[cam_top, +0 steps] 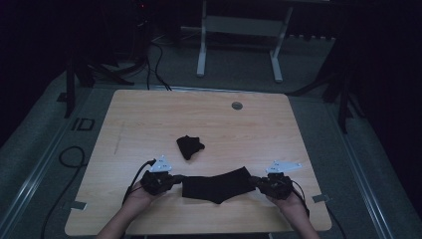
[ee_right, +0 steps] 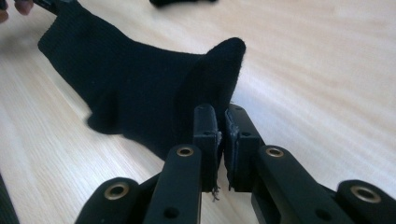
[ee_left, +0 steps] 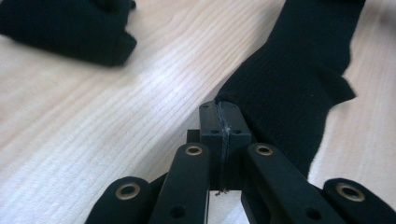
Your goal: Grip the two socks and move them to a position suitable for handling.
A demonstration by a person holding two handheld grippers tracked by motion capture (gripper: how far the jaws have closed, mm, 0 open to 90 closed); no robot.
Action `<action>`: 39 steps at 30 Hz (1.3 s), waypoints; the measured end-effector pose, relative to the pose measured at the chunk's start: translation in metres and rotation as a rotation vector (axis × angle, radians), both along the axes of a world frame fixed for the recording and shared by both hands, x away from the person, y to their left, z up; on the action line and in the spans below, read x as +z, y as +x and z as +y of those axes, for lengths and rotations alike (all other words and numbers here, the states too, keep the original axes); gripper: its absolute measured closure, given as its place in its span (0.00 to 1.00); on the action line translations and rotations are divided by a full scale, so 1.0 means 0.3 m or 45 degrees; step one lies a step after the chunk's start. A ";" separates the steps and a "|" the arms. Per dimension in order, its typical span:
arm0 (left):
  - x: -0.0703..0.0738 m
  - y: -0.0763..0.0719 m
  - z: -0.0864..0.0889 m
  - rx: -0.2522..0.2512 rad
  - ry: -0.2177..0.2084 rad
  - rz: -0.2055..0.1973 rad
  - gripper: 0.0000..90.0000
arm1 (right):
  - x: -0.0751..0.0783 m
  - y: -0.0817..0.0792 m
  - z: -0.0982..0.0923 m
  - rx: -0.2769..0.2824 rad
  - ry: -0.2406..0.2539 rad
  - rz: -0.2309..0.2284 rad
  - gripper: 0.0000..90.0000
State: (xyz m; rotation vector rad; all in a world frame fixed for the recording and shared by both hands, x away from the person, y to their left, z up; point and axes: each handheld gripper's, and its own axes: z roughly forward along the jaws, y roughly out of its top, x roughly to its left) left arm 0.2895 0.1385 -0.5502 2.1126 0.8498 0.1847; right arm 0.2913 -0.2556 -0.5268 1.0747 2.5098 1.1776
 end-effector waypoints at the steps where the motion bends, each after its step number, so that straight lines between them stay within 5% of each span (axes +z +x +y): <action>1: -0.008 0.006 -0.001 0.004 0.016 -0.004 1.00 | -0.007 0.002 -0.004 -0.005 -0.009 0.007 0.91; 5: -0.025 0.031 0.018 0.062 -0.009 0.017 0.96 | -0.019 0.013 -0.022 -0.046 -0.022 0.026 0.77; 6: -0.025 0.037 0.027 0.074 -0.021 0.028 0.77 | -0.016 0.022 -0.035 -0.081 -0.031 0.020 0.70; 11: 0.009 0.026 0.061 0.135 -0.072 0.005 0.71 | 0.015 0.029 -0.037 -0.090 -0.041 -0.030 0.69; 18: 0.036 -0.023 -0.022 0.066 -0.083 -0.009 0.91 | 0.060 0.047 0.016 -0.079 -0.030 -0.151 1.00; 20: 0.022 -0.020 -0.045 0.057 -0.062 0.011 1.00 | 0.056 0.064 0.038 -0.054 -0.060 -0.148 1.00; 24: -0.015 -0.010 -0.068 0.033 -0.009 0.051 1.00 | 0.014 0.103 0.067 -0.018 -0.123 -0.117 1.00; 29: -0.044 0.001 -0.070 0.038 0.074 0.040 1.00 | -0.048 0.139 0.066 -0.029 -0.191 -0.076 1.00; 34: -0.053 0.013 -0.052 0.058 0.047 0.036 1.00 | -0.090 0.130 0.042 -0.041 -0.235 -0.041 0.99; 39: -0.064 0.022 -0.036 0.046 0.006 0.041 1.00 | -0.097 0.098 0.020 -0.044 -0.181 -0.023 0.99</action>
